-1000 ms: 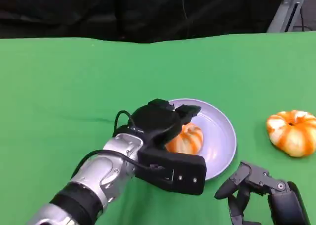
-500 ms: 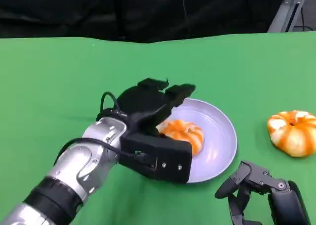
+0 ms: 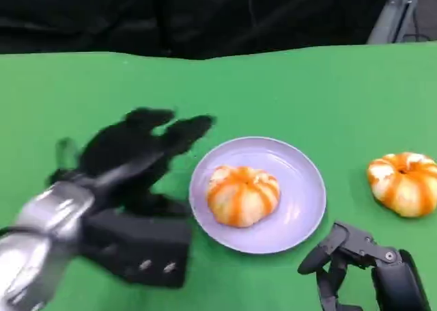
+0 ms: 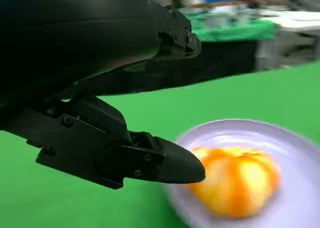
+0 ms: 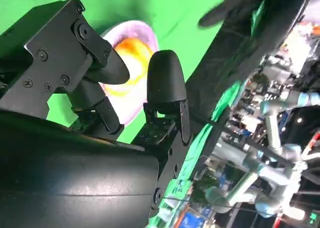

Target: Grasp the bread from the table and place it into the plate.

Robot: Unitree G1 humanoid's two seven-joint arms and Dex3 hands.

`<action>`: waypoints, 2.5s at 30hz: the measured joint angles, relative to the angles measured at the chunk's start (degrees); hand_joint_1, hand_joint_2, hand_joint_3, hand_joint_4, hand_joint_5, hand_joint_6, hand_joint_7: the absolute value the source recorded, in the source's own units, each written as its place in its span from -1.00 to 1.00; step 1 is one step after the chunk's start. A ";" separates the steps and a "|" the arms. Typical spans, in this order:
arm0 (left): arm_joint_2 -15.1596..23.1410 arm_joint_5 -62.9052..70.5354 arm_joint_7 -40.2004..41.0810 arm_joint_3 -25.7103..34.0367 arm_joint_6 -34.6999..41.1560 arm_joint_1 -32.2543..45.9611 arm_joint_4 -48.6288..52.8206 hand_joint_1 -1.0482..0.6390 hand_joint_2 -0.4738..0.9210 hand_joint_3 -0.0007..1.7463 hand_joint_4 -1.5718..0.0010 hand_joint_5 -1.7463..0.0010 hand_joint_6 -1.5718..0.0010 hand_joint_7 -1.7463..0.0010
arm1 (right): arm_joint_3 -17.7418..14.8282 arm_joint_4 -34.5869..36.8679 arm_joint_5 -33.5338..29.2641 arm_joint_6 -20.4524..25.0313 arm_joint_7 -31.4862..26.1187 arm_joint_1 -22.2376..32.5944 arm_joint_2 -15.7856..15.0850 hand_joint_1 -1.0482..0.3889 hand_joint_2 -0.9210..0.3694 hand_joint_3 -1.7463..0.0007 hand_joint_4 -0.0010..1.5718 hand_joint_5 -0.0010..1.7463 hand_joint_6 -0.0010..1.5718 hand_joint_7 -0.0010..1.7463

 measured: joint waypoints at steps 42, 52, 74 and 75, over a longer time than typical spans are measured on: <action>-17.92 -41.93 3.69 16.74 -15.23 30.74 -1.97 0.24 0.35 0.46 -0.03 -1.00 0.04 -0.79 | -0.17 -0.02 0.18 0.50 -0.13 -0.39 -0.22 0.53 -0.01 -0.60 0.14 0.96 0.07 0.51; -18.87 -44.62 1.19 17.13 -13.71 30.75 -1.69 0.23 0.33 0.48 -0.03 -1.00 0.04 -0.81 | -0.22 -0.01 0.18 0.17 -0.09 -0.53 -0.23 0.52 0.01 -0.60 0.15 0.96 0.07 0.51; -20.44 -46.88 -1.49 17.25 -13.46 30.56 -1.68 0.24 0.30 0.54 -0.02 -1.00 0.10 -0.83 | -0.43 -0.01 0.19 0.11 -0.09 -0.52 -0.27 0.53 0.02 -0.61 0.16 0.96 0.08 0.51; -20.43 -46.88 -1.49 17.25 -13.37 30.57 -1.69 0.25 0.30 0.54 -0.02 -1.00 0.10 -0.83 | -0.42 -0.02 0.16 0.12 -0.09 -0.51 -0.27 0.52 0.02 -0.61 0.16 0.96 0.08 0.51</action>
